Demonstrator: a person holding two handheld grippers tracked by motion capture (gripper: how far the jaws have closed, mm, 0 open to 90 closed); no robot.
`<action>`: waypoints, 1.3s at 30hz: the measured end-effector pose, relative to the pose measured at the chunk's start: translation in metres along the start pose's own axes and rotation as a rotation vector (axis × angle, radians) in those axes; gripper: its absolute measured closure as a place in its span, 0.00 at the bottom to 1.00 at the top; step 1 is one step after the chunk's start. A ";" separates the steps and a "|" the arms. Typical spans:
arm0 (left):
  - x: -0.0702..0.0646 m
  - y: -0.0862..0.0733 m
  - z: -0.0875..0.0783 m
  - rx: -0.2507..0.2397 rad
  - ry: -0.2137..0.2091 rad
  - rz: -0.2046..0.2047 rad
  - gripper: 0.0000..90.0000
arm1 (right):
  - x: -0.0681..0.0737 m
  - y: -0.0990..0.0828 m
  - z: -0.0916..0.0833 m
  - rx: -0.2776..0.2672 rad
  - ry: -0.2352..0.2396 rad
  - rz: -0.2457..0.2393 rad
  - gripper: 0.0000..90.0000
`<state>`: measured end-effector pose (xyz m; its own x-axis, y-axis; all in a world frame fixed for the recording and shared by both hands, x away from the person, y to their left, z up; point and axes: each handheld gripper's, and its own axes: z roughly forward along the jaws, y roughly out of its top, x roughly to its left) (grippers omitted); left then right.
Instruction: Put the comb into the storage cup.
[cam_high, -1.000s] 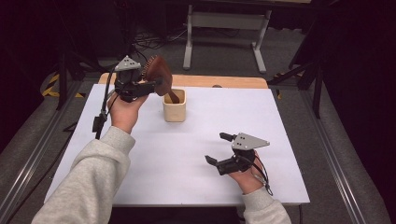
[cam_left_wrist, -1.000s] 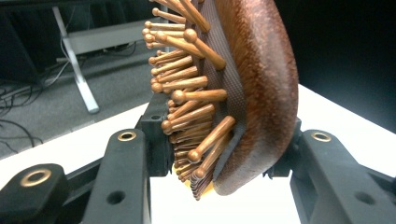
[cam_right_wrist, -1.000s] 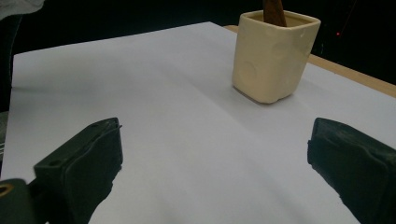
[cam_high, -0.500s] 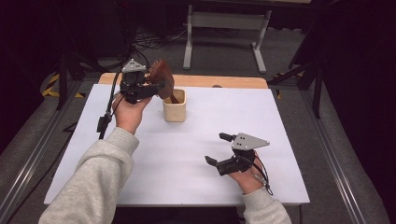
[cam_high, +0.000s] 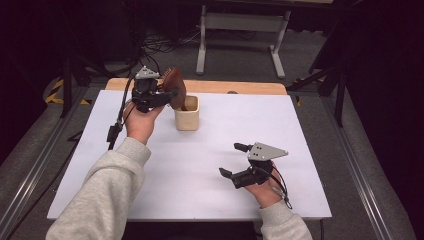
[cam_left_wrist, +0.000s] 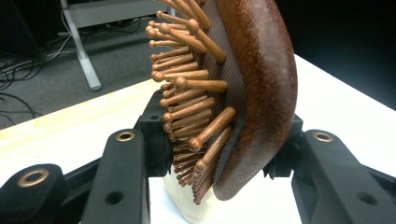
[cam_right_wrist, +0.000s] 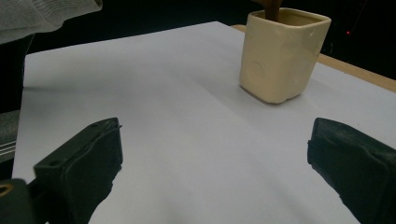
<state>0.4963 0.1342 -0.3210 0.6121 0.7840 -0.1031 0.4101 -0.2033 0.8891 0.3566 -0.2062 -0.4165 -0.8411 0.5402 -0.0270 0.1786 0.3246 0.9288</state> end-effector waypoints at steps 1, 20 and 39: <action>0.000 0.000 0.000 0.000 0.000 0.000 0.60 | 0.000 0.000 0.000 0.000 0.000 0.000 0.04; 0.002 -0.004 0.005 0.022 0.007 0.014 0.59 | 0.000 0.000 0.001 0.003 0.010 0.001 0.04; 0.003 -0.009 -0.004 0.049 0.108 0.140 0.19 | -0.001 -0.001 0.002 0.007 0.012 0.008 0.04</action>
<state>0.4916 0.1403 -0.3276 0.5900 0.8043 0.0710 0.3601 -0.3408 0.8685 0.3580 -0.2055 -0.4181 -0.8457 0.5335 -0.0153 0.1888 0.3258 0.9264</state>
